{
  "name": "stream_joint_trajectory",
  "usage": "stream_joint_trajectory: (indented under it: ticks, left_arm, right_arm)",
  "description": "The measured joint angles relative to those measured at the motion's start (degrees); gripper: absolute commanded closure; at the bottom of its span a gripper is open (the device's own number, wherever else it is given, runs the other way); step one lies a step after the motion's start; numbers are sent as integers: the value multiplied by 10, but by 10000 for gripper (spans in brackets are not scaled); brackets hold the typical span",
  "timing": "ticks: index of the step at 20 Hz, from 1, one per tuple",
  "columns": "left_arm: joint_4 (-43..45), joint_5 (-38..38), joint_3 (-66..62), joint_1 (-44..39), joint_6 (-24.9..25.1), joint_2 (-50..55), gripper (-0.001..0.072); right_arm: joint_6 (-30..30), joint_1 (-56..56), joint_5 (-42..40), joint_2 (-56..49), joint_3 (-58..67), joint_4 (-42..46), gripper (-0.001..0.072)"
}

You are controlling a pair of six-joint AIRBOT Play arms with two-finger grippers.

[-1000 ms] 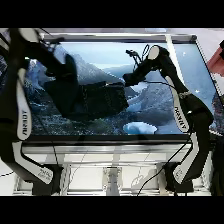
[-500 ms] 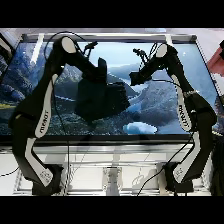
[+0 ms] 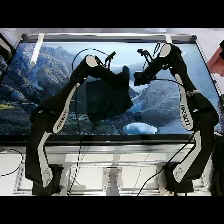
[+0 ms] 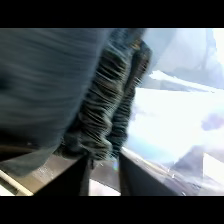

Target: Fold the clothes and pants, and hang the long-sleeved shirts on hangers.

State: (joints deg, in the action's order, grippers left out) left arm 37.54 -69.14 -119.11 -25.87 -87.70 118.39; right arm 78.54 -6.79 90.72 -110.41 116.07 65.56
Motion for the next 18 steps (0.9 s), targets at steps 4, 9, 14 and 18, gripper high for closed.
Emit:
stream_joint_trajectory:
  ticks: [4,9,14,18]
  left_arm:
    - [-90,33,5,0,45,13,304]
    - [-233,54,7,3,120,17,294]
    - [-330,45,7,12,160,17,327]
    - [-349,3,8,58,170,13,446]
  right_arm:
    - [4,55,31,0,0,3,440]
    - [12,108,56,0,0,-31,37]
    - [14,123,59,0,0,-90,38]
    - [-10,115,50,0,-8,-118,38]
